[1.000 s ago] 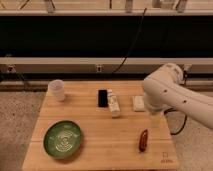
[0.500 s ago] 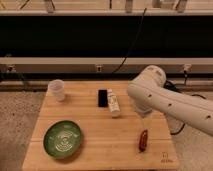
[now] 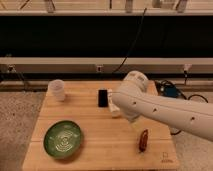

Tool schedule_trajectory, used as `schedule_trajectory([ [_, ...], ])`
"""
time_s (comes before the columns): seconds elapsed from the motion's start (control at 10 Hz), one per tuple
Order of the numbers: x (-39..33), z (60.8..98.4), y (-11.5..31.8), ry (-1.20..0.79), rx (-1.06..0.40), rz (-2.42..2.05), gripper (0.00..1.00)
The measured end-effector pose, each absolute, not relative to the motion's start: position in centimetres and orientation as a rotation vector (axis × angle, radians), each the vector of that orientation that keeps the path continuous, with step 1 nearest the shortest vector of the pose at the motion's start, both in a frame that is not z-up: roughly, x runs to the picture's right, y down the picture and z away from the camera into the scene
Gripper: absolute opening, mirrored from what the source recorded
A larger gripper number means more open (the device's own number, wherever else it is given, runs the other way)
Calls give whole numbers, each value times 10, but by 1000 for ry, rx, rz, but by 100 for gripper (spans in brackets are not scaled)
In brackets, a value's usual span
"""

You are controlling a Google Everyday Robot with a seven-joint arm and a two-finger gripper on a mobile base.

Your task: Drag the ceramic bowl in a circle

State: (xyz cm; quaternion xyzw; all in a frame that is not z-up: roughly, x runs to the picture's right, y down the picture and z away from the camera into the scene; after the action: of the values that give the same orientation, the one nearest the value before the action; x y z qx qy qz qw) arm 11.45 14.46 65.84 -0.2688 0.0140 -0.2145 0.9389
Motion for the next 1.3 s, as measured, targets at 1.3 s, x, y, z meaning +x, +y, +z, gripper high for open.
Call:
schedule_trajectory([
  [1.3,1,662,190,-86,-468,-795,80],
])
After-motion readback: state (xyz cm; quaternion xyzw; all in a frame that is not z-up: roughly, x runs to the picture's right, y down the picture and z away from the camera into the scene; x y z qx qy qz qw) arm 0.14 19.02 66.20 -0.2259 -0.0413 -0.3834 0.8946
